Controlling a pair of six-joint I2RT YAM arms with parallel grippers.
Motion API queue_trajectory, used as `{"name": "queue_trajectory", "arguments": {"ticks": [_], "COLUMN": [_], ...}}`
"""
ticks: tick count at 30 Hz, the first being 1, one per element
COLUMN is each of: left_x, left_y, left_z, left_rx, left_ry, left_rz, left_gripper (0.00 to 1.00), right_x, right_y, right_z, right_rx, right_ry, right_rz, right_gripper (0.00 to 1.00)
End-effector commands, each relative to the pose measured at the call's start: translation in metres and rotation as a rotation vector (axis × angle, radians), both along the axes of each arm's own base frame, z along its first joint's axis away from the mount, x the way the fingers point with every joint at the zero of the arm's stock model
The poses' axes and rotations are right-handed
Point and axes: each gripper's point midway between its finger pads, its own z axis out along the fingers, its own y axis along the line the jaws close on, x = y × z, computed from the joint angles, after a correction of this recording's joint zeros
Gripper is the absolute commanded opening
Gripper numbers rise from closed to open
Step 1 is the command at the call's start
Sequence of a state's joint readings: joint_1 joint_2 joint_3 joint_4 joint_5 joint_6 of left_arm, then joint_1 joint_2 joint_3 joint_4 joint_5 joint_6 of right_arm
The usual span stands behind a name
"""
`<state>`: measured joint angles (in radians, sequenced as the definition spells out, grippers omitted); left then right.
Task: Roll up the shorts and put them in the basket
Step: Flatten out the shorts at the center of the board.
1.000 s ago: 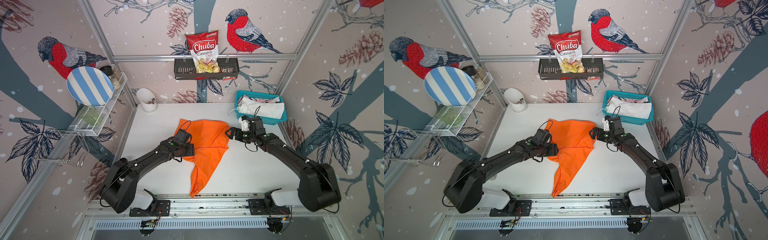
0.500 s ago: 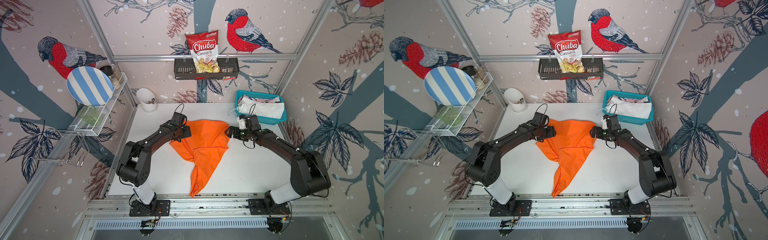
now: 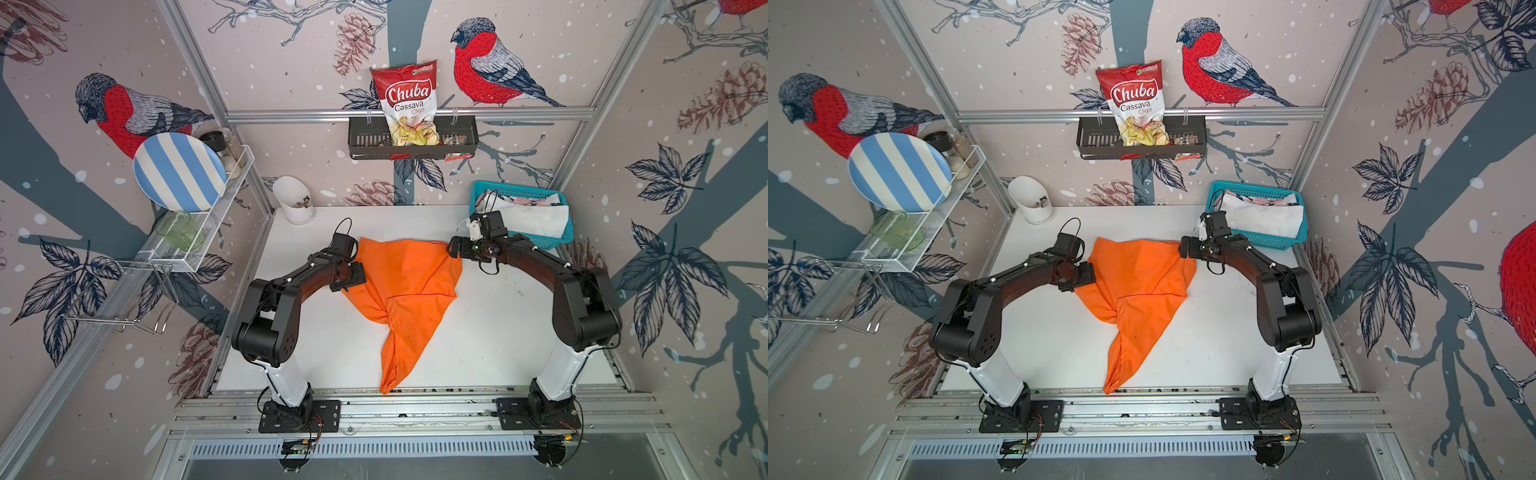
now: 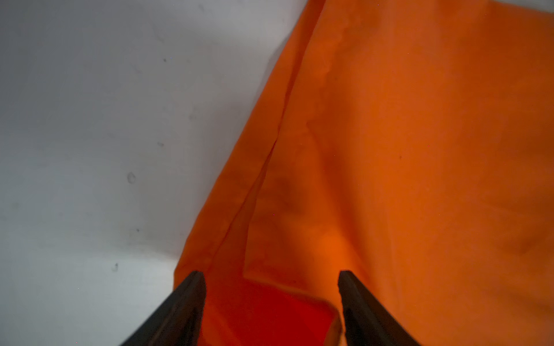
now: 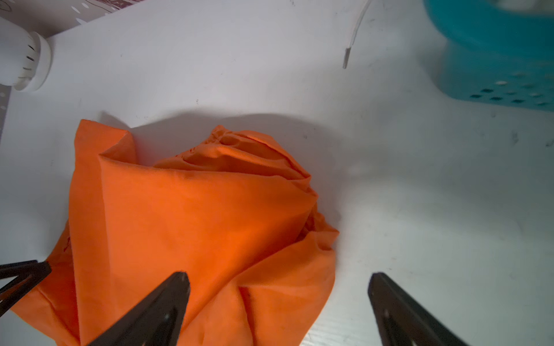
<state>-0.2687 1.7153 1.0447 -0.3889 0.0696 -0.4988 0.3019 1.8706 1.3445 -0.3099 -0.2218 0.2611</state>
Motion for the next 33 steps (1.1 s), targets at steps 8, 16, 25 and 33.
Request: {"name": "queue_trajectory", "arguments": {"ticks": [8, 16, 25, 33], "left_x": [-0.054, -0.032, 0.057, 0.062], "left_y": [0.006, 0.012, 0.01, -0.046], "left_z": [-0.025, 0.013, 0.181, 0.391], "left_rx": [-0.057, -0.037, -0.06, -0.27], "left_ry": [0.032, -0.082, -0.427, -0.79], "left_rz": [0.021, 0.04, 0.024, -0.183], "left_gripper": [0.15, 0.0, 0.0, 0.0], "right_x": [0.007, 0.02, 0.078, 0.057], "right_y": [0.055, 0.06, 0.033, 0.01], "right_z": [-0.024, -0.018, 0.132, 0.256], "right_rx": [-0.078, -0.137, -0.071, 0.014], "right_ry": [0.045, 0.022, -0.312, -0.563], "right_rz": [0.242, 0.216, 0.022, -0.081], "right_gripper": [0.95, 0.0, 0.0, 0.0]}}
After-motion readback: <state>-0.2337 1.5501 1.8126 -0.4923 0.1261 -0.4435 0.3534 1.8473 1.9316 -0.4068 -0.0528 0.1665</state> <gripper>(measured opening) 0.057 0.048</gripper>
